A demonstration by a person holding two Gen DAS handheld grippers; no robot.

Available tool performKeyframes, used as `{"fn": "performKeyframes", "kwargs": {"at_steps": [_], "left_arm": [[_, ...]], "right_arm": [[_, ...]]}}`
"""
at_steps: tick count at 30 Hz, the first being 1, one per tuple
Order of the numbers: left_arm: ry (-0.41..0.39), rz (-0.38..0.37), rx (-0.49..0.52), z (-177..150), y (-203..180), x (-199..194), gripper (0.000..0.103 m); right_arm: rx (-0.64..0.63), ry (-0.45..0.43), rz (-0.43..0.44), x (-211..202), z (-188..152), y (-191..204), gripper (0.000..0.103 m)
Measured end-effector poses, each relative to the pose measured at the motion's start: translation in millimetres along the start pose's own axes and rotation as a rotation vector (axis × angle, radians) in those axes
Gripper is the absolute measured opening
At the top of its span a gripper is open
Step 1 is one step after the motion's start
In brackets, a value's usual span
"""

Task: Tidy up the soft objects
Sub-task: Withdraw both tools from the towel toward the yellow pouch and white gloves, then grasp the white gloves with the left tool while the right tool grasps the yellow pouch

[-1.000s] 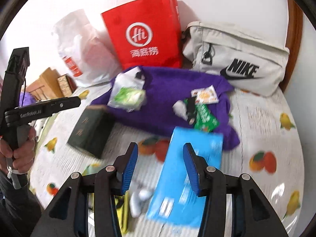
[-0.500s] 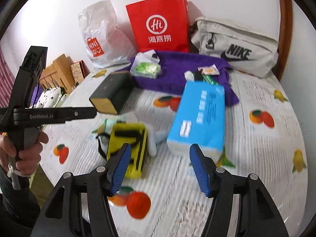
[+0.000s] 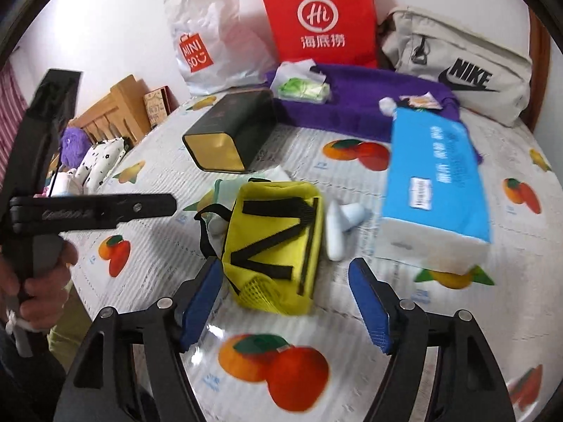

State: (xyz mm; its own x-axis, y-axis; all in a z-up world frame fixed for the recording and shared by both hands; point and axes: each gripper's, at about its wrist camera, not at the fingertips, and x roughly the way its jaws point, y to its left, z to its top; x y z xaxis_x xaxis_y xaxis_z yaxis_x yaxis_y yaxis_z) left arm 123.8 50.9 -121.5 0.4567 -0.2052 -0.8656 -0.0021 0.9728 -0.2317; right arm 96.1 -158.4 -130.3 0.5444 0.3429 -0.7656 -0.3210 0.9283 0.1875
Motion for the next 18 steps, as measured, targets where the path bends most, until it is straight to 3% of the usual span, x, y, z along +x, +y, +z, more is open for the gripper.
{"fn": "performKeyframes", "kwargs": {"at_steps": [13,18], "left_arm": [[0.033,-0.026,-0.015,1,17,13,0.074],[0.04,-0.048,-0.016,1,17,20,0.074]], "right_arm": [[0.039,0.091,-0.028,50,5,16,0.081],[-0.025,0.051,-0.054,40,4,21,0.072]]}}
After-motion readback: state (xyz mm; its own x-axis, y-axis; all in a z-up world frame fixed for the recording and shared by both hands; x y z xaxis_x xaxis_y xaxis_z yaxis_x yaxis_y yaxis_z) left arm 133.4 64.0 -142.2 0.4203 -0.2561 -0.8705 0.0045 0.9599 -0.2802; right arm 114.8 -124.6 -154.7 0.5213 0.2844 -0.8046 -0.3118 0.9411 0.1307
